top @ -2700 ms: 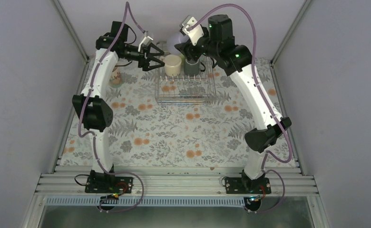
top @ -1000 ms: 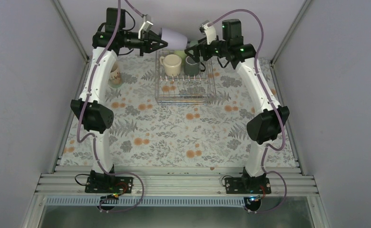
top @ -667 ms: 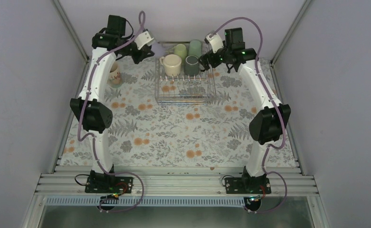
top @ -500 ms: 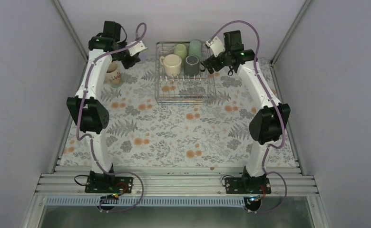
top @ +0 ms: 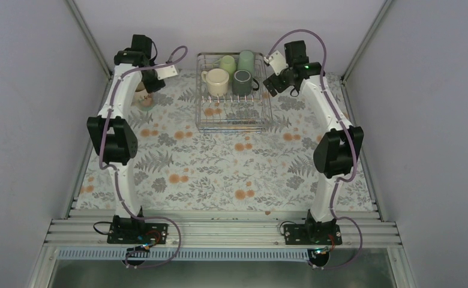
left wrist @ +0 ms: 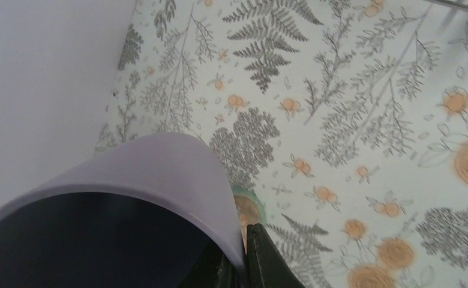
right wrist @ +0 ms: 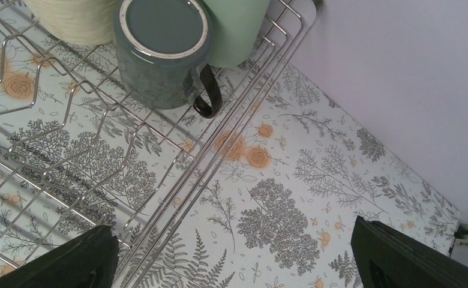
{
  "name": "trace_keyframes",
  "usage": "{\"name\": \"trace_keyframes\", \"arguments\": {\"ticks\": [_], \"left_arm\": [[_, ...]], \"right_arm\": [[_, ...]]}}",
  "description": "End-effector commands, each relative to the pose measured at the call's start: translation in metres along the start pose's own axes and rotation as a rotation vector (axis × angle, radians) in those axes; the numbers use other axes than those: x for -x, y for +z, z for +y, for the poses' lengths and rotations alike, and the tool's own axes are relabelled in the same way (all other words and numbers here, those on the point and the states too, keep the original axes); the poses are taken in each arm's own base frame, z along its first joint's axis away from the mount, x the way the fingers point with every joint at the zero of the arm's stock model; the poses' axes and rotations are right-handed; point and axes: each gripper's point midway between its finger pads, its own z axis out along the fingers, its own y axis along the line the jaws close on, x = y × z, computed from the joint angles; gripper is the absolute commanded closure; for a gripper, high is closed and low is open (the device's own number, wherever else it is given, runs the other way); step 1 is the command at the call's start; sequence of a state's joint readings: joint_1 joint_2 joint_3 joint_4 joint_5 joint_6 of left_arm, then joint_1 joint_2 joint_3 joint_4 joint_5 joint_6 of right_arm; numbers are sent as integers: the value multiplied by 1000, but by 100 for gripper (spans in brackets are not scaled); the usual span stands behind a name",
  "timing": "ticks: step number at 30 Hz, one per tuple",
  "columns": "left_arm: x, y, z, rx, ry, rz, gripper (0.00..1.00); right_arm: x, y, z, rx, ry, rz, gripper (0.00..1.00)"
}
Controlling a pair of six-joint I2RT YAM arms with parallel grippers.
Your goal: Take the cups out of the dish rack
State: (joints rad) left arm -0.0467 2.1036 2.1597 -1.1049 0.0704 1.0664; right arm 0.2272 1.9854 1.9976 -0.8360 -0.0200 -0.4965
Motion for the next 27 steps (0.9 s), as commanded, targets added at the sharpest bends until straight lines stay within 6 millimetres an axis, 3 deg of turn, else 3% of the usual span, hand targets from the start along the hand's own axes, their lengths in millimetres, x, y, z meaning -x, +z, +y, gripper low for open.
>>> {"name": "trace_keyframes", "arguments": {"ticks": [1,5,10,14,20,27], "left_arm": [[19,7,1,-38,38,-32,98],[30,18,-8,-83,76,-17,98],[20,44,-37,-193,132,68,98],[18,52,-57,-249,174,85,98],[29,58,-57,-248,180,64,98],[13,90,-72,-304,167,132,97]], "right_arm": [[1,5,-5,-13,-13,5,0],[-1,10,-2,-4,-14,12,0],[0,15,-1,10,-12,13,0],[0,22,1,24,-9,18,0],[4,30,3,50,-1,13,0],[12,41,10,102,4,1,0]]}}
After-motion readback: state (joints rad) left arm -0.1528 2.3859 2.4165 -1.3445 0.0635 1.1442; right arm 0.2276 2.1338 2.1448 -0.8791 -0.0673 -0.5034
